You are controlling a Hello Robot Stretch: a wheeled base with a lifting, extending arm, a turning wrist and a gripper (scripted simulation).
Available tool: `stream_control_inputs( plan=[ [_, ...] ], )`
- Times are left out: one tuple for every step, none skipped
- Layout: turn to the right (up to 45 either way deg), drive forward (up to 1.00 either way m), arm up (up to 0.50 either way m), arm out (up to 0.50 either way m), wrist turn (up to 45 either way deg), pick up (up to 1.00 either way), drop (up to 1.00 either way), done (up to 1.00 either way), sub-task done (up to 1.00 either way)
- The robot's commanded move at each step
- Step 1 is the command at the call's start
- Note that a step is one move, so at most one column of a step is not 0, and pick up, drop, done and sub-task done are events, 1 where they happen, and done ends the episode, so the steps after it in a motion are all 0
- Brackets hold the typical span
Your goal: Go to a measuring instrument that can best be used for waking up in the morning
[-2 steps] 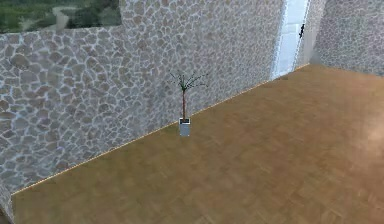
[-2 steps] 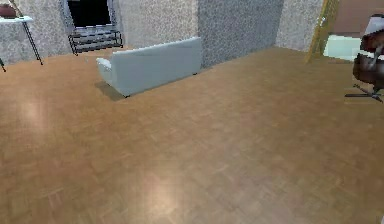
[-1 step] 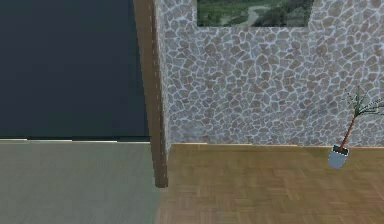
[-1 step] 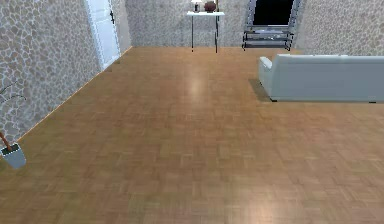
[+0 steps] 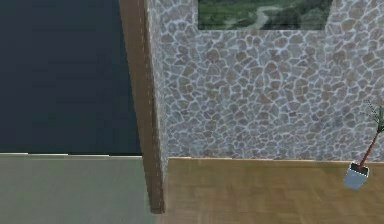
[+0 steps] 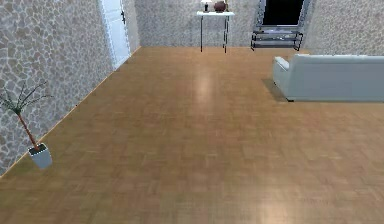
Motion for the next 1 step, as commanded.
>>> stream_control_inputs(
  plan=[
    [-45.0,0.0,0.0,0.0,0.0,0.0,0.0,0.0,0.0]
  ],
)
